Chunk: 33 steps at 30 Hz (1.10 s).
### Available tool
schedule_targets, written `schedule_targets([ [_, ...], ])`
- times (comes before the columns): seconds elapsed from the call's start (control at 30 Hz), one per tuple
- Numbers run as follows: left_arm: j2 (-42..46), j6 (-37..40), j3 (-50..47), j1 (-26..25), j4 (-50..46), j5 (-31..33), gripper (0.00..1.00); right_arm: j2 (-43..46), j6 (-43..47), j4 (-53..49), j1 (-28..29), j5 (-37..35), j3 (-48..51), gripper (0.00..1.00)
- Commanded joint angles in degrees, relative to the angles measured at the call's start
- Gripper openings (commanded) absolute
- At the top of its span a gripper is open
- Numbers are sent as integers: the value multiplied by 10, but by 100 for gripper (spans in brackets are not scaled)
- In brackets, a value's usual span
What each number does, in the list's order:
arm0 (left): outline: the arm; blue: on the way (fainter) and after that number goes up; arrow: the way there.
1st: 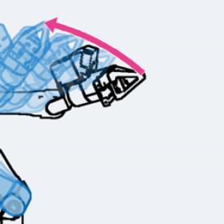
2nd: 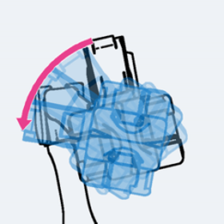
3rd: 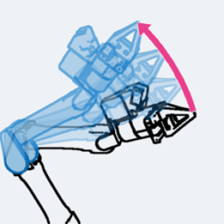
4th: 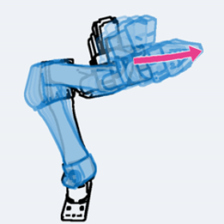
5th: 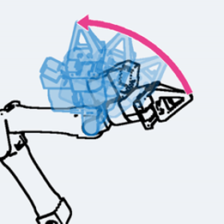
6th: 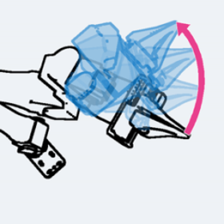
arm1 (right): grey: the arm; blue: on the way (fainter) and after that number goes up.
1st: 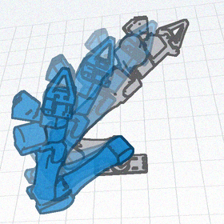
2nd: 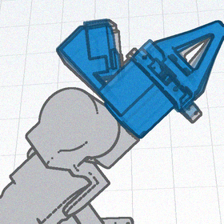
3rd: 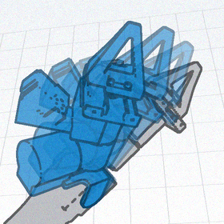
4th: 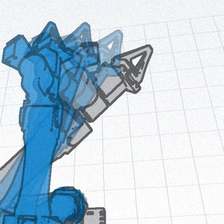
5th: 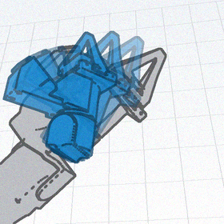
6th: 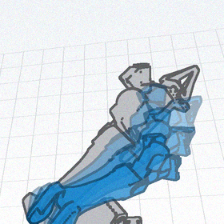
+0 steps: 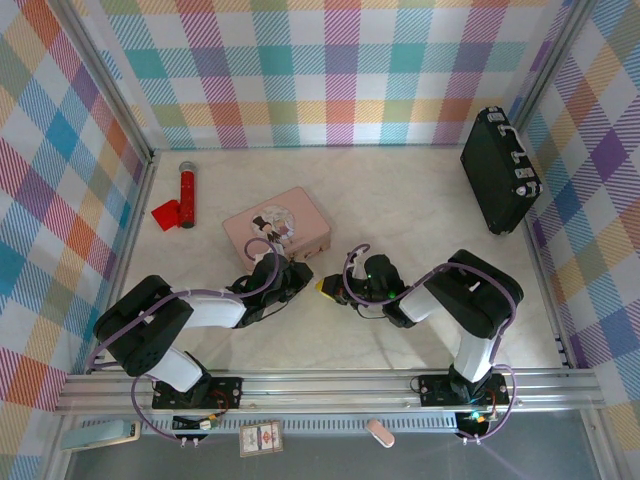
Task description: Unlock the padlock with the key
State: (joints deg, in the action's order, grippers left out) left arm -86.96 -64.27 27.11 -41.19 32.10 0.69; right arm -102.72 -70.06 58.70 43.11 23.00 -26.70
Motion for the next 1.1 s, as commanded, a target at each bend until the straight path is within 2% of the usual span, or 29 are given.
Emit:
schedule_targets([
  [0.0, 8, -16, 18, -12, 81, -27, 0, -11, -8, 23, 7, 2, -2, 0],
  [0.17, 8, -13, 17, -12, 76, -18, 0, -6, -9, 24, 8, -1, 10, 0],
  [0.5, -4, -40, -16, -12, 147, -8, 0, -29, -43, 79, 18, -10, 27, 0],
  [1.07, 2, -40, -24, -12, 150, -10, 0, -40, -68, 109, 6, -10, 29, 0],
])
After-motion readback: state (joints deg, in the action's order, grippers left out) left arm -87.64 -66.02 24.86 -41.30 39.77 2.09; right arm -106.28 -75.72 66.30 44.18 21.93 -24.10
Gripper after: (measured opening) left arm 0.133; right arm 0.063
